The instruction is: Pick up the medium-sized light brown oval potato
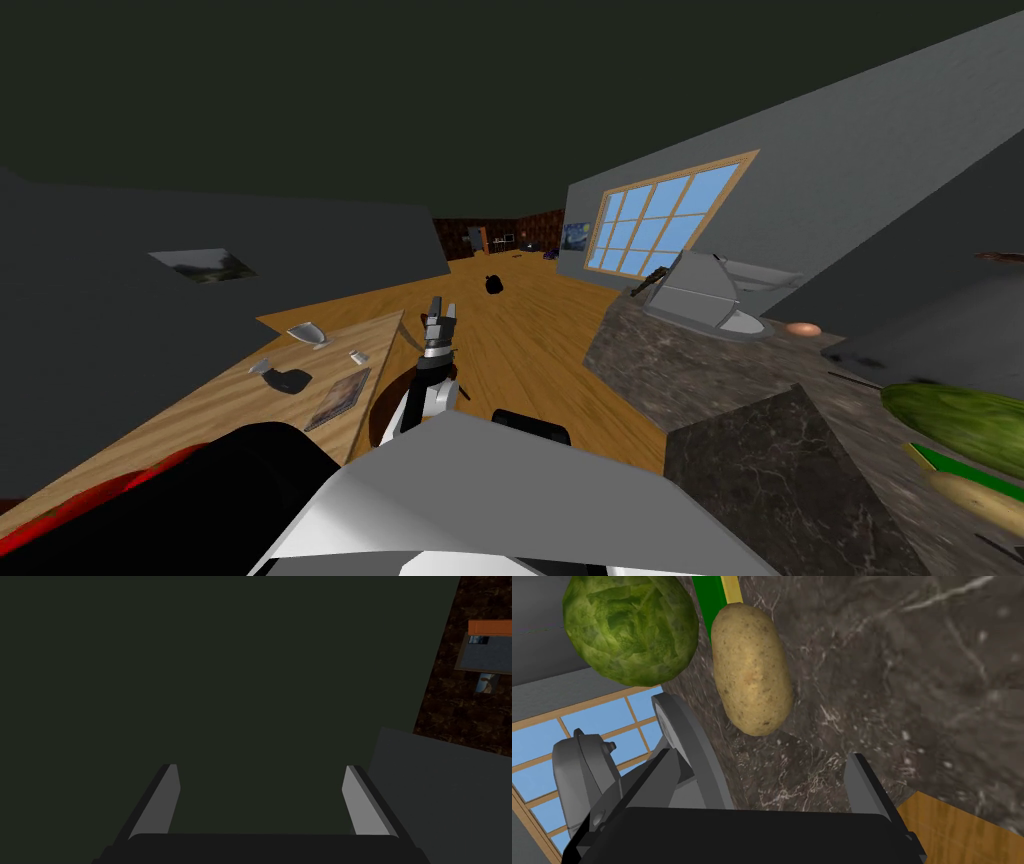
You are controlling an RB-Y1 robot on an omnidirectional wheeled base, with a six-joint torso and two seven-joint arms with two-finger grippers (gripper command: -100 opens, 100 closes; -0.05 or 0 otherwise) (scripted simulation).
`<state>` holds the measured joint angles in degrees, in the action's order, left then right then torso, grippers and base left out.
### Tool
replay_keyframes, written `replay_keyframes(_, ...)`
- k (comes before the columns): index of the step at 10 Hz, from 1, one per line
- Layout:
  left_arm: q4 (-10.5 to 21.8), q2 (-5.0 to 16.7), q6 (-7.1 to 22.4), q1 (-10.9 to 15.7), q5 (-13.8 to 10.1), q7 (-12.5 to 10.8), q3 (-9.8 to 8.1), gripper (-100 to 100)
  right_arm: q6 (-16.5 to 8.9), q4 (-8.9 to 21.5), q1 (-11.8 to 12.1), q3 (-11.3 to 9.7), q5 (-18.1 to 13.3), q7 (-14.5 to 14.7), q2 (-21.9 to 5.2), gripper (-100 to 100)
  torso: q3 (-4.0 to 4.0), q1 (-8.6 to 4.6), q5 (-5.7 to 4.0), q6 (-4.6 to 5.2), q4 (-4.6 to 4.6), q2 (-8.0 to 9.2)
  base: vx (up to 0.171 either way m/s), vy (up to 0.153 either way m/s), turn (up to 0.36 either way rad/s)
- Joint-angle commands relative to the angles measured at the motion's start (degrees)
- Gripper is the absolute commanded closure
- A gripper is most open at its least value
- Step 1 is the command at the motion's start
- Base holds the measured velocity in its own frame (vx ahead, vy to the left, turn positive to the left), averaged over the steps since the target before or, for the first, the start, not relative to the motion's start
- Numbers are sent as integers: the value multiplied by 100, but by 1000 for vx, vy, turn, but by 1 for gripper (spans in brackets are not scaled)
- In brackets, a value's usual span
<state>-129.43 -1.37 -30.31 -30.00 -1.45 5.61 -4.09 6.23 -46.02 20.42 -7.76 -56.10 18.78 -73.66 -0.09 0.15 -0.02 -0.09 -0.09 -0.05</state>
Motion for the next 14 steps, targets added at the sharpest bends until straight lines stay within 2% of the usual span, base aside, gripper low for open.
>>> replay_keyframes(1, 0, 0, 0, 0, 0, 0, 0, 0, -91, -10, 186, -70, 31, -69, -154, -100, 0, 0, 0, 0, 0, 0, -80, 73, 110)
replay_keyframes(2, 0, 0, 0, 0, 0, 0, 0, 0, -91, -10, 186, -70, 31, -69, -154, -100, 2, 0, -1, 0, 1, 3, -60, 46, 27)
replay_keyframes(3, 0, 0, 0, 0, 0, 0, 0, 0, -104, 90, 366, -164, 41, -131, -283, -100, 0, -11, -4, 2, 0, -1, -63, 41, 154)
replay_keyframes(5, 0, 0, 0, 0, 0, 0, 0, 0, -50, 258, 512, -279, 16, -200, -392, -100, -2, -18, -5, -3, -1, -3, -66, 32, 195)
replay_keyframes(8, 0, 1, 0, -1, 0, 0, -1, 0, 7, 364, 563, -340, -14, -234, -432, -100, -8, -39, -11, 1, -3, -15, -22, -10, 48)
replay_keyframes(9, 0, 1, 0, -1, 0, 0, -1, 0, 122, 537, 610, -430, -76, -281, -473, -100, -11, -41, -11, 0, -4, -20, -17, -33, 191)
replay_keyframes(14, 0, 1, 0, -1, 0, 0, -2, 0, 306, 768, 614, -535, -171, -333, -472, -100, -17, -55, -15, -1, -6, -30, -3, -43, 76)
